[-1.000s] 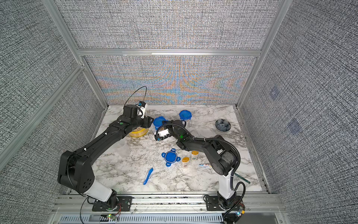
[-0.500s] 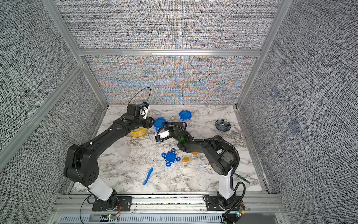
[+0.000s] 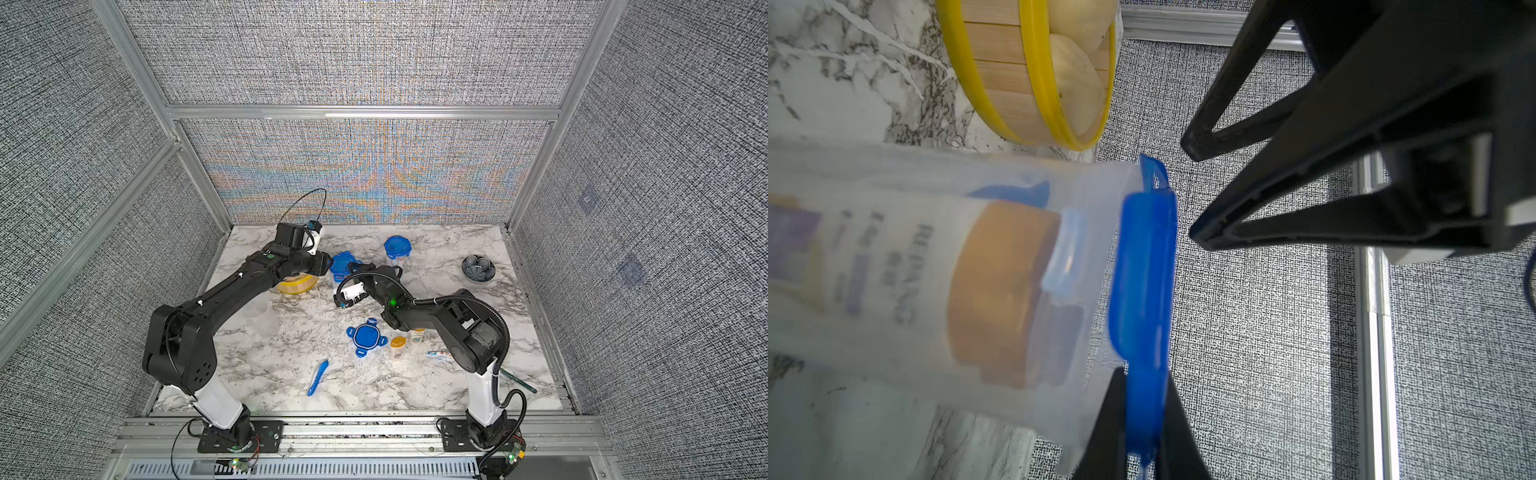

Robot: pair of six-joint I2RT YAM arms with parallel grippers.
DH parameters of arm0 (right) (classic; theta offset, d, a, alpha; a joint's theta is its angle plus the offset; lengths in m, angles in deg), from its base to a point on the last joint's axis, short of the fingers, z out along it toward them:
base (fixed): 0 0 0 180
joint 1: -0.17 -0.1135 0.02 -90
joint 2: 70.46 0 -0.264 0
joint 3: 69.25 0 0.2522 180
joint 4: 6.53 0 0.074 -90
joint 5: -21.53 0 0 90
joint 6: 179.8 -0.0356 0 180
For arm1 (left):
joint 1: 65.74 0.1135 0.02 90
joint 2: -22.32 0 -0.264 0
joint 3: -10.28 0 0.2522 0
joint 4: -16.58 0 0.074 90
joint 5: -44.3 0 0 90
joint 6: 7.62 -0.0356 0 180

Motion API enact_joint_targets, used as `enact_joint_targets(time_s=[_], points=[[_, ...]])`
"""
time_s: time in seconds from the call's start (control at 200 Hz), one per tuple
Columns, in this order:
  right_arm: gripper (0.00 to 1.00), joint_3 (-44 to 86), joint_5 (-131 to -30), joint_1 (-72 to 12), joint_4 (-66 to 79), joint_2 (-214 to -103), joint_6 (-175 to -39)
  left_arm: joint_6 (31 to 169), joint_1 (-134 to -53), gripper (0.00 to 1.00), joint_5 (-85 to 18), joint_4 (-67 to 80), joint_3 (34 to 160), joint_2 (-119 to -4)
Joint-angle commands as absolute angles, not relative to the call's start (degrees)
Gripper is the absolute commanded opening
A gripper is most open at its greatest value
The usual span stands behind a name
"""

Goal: Pack away toiletry kits
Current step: Close the lid on the container.

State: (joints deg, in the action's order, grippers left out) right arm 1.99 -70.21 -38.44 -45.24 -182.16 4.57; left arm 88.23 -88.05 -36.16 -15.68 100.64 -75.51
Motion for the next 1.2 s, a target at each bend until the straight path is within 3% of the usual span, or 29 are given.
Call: enact_joint_targets(time_s=[0.0,0.475,0.786,1.196], points=[[0.05,1.84,-70.85,-38.50,-46.13,-181.65,4.24,87.33,-87.98,0.50,-36.55,-17.88,101.47,-75.70],[0.05,-0.04,-73.43,-37.91,-43.37,-180.26,3.55,86.45,-87.93,0.45,-36.34,-18.22,102.14,-78.43],[0.06,1.02,-73.67,-37.80,-40.27,-180.36,3.70,85.46,-87.94,0.37,-35.68,-21.17,103.72,-80.38],[0.07,2.69,-72.45,-38.23,-39.47,-181.45,3.28,85.92,-87.98,0.39,-35.17,-21.25,102.43,-77.81]])
